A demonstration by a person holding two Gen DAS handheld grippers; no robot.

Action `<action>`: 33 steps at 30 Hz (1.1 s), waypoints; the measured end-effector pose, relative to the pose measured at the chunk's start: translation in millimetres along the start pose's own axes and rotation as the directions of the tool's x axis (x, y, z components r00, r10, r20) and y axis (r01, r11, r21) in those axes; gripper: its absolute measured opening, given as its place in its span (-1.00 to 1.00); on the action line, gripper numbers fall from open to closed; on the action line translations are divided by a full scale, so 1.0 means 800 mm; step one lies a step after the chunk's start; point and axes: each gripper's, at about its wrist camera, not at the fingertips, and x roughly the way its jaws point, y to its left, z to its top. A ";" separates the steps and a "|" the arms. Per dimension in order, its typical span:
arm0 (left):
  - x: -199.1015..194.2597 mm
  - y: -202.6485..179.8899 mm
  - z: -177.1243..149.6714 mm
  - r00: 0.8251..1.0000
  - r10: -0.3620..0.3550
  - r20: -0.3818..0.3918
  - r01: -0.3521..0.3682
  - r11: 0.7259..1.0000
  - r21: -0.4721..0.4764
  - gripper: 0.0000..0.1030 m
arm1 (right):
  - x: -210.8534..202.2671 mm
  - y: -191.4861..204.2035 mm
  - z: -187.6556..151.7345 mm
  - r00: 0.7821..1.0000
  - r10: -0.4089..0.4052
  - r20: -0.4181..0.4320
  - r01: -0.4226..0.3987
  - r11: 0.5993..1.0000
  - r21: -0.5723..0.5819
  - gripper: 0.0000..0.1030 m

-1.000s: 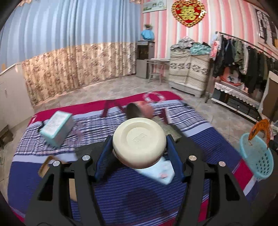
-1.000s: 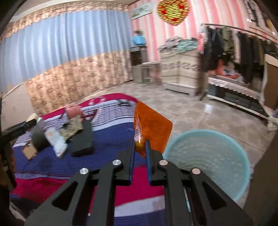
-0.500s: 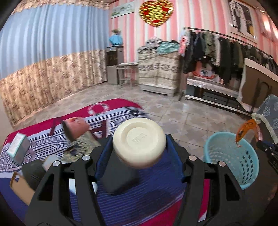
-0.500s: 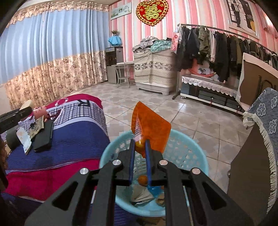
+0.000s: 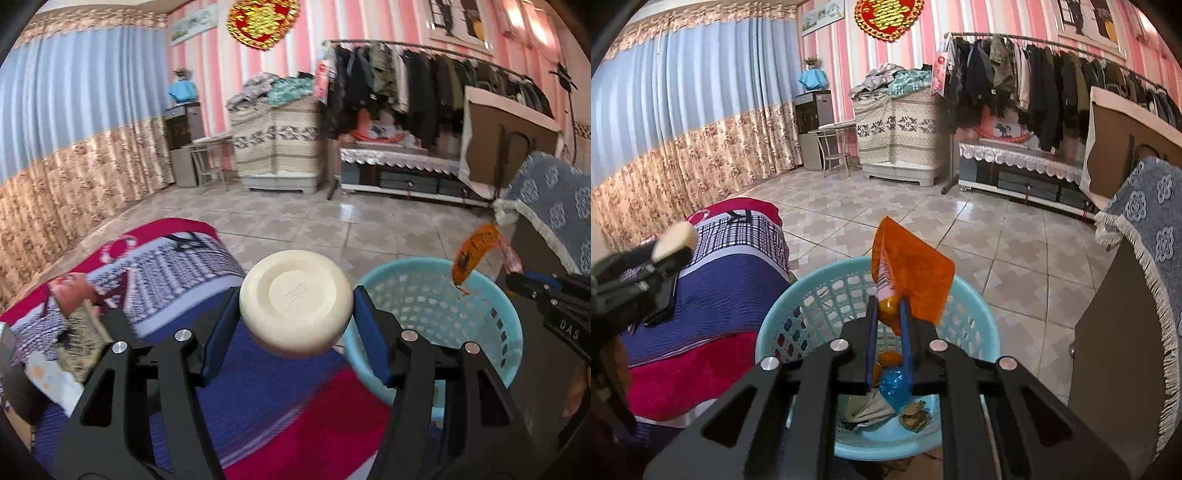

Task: Collect trash
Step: 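Carry the white lid and orange mesh bag over the basket and open both tools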

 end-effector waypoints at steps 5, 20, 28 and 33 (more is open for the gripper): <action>0.037 -0.040 -0.005 0.998 -0.047 -0.037 0.049 0.998 0.037 0.17 | 0.007 -0.003 -0.002 1.000 0.009 -0.020 -0.008 1.000 0.021 -0.77; 0.084 -0.068 0.012 0.997 -0.071 -0.037 0.073 0.994 0.077 0.63 | 0.022 -0.017 -0.007 0.998 0.002 -0.064 0.002 0.998 0.062 -0.77; 0.056 -0.020 0.016 1.000 0.025 0.000 -0.025 0.999 0.028 0.83 | 0.031 0.002 -0.007 0.996 0.017 -0.083 -0.014 0.999 0.030 -0.77; 0.033 0.014 0.013 0.997 0.073 0.006 -0.073 0.997 0.003 0.83 | 0.040 0.014 -0.009 0.994 0.026 -0.110 -0.025 1.000 0.015 -0.75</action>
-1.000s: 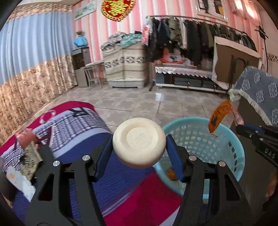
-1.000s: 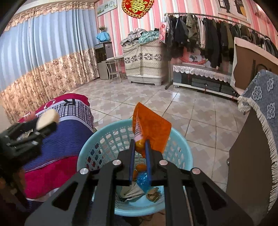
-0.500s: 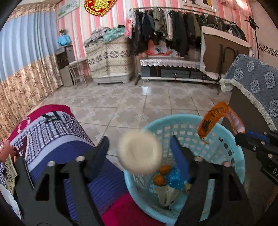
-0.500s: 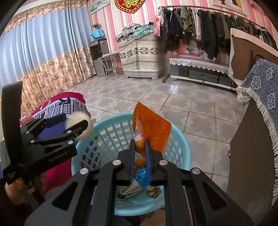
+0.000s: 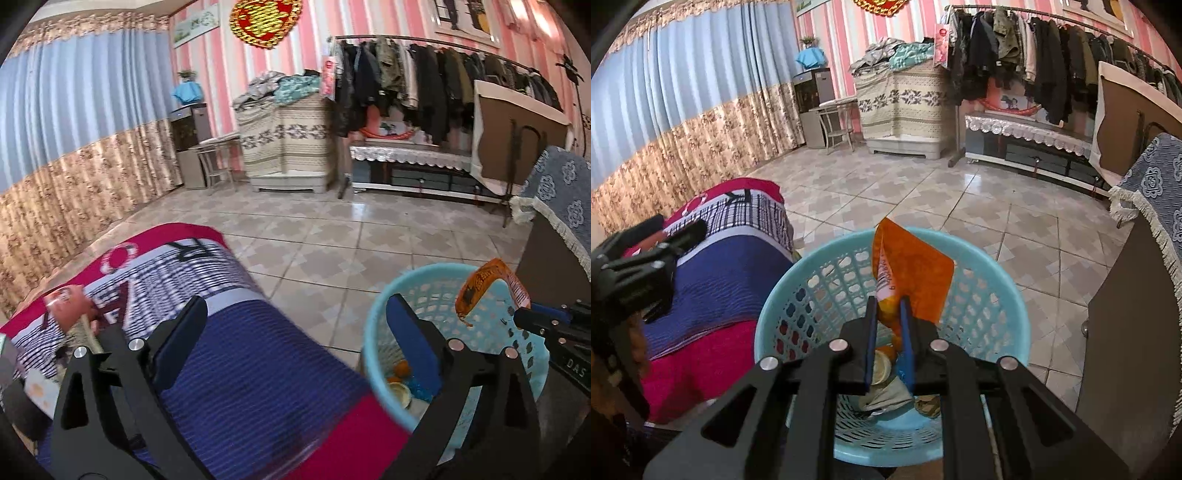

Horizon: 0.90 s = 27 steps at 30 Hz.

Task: Collect trash
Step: 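Carry the white lid and orange mesh bag over the basket and open both tools, then move both tools back over the cluttered bed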

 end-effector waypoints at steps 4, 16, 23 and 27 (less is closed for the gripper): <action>-0.020 0.026 -0.003 0.999 0.035 0.012 -0.035 0.999 -0.022 0.88 | 0.002 0.010 0.002 0.999 -0.032 0.005 0.032 0.999 -0.029 -0.61; -0.077 0.103 -0.033 0.993 0.117 0.004 -0.116 0.989 -0.092 0.89 | -0.022 0.028 0.012 0.990 -0.090 0.112 0.093 0.995 -0.025 0.68; -0.116 0.159 -0.058 0.983 0.183 -0.008 -0.182 0.972 -0.145 0.89 | -0.030 0.044 0.017 0.983 -0.110 0.147 0.115 0.993 -0.027 0.80; -0.132 0.187 -0.075 0.974 0.224 -0.027 -0.225 0.960 -0.169 0.89 | -0.031 0.066 0.017 0.981 -0.105 0.163 0.112 0.993 -0.036 0.87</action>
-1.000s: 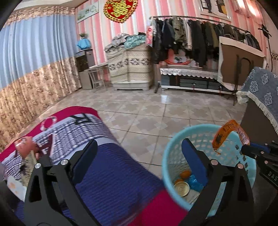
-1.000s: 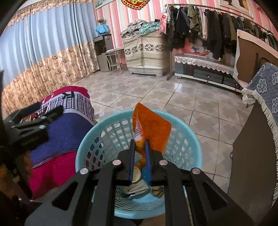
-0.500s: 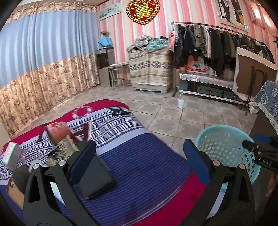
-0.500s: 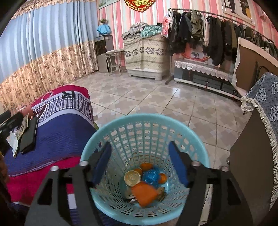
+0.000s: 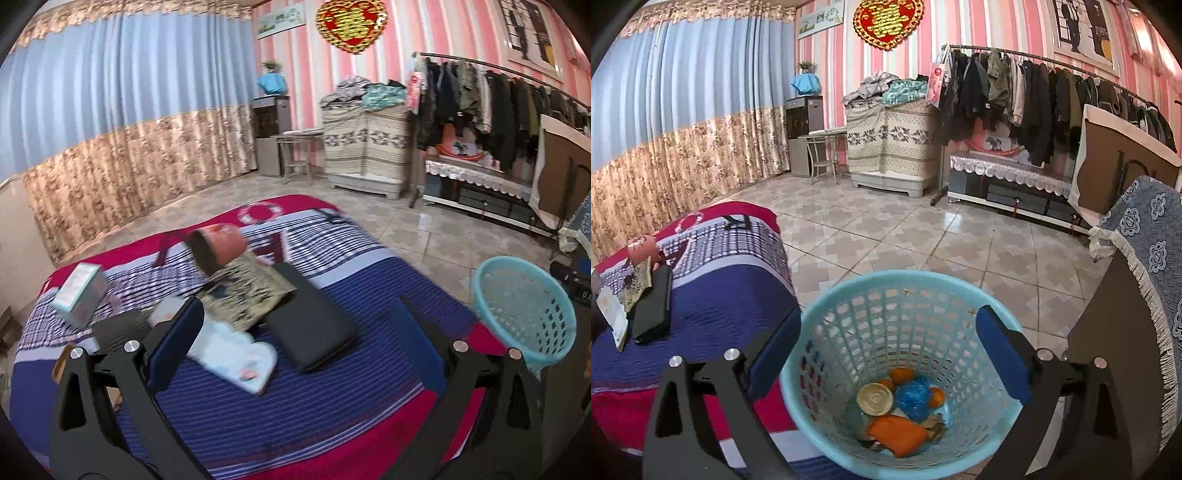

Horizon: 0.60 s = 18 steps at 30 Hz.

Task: Collect trash
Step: 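Move both tools back over the cluttered bed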

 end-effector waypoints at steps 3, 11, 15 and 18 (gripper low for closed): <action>-0.006 0.026 -0.009 1.000 0.029 -0.010 -0.029 0.999 -0.029 0.89 | -0.005 0.019 0.000 1.000 0.010 0.019 -0.010 1.000 -0.019 0.88; -0.022 0.080 -0.036 0.994 0.104 -0.025 -0.105 0.993 -0.044 0.89 | -0.016 0.075 -0.001 0.998 0.049 0.045 -0.045 0.995 -0.083 0.89; -0.024 0.101 -0.049 0.991 0.122 -0.047 -0.125 0.990 -0.068 0.89 | -0.023 0.102 -0.004 0.994 0.098 0.052 -0.092 0.989 -0.114 0.91; -0.025 0.115 -0.060 0.988 0.140 -0.060 -0.145 0.987 -0.073 0.89 | -0.027 0.115 -0.007 0.990 0.135 0.052 -0.128 0.985 -0.116 0.91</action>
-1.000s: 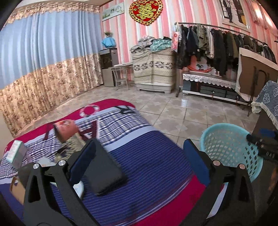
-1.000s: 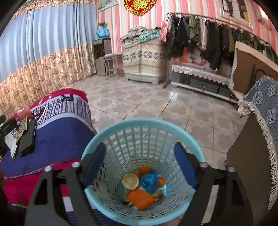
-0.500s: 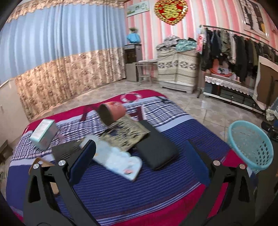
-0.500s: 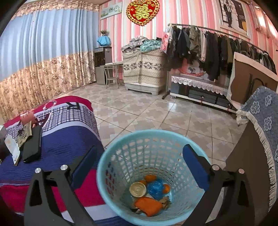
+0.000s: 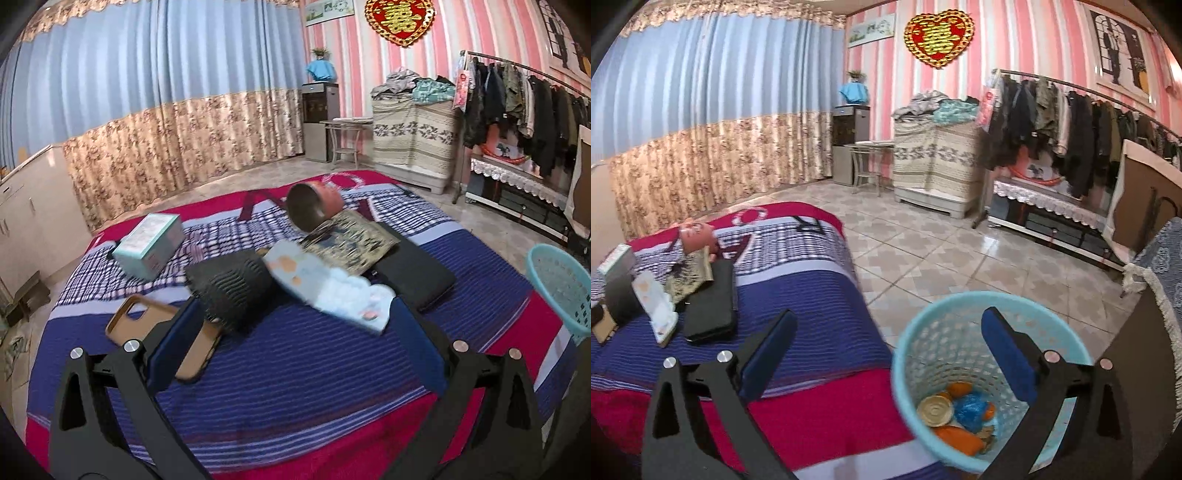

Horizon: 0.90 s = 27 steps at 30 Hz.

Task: Collect trash
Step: 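Move both tools back over the cluttered bed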

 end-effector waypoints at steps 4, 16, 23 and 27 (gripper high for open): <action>0.002 0.019 -0.009 1.000 0.020 -0.018 -0.020 1.000 -0.015 0.89 | -0.003 0.023 -0.003 0.999 0.043 0.005 -0.043 0.999 -0.024 0.91; 0.005 0.063 -0.027 0.998 0.055 -0.042 -0.057 0.996 -0.066 0.89 | -0.006 0.068 -0.010 0.994 0.111 0.007 -0.110 0.990 -0.085 0.91; 0.008 0.086 -0.039 0.995 0.080 -0.063 -0.085 0.992 -0.088 0.89 | 0.004 0.088 -0.015 0.986 0.162 -0.030 -0.165 0.981 -0.105 0.91; 0.013 0.101 -0.043 0.992 0.098 -0.075 -0.105 0.990 -0.099 0.89 | 0.014 0.105 -0.018 0.975 0.215 -0.057 -0.220 0.970 -0.101 0.91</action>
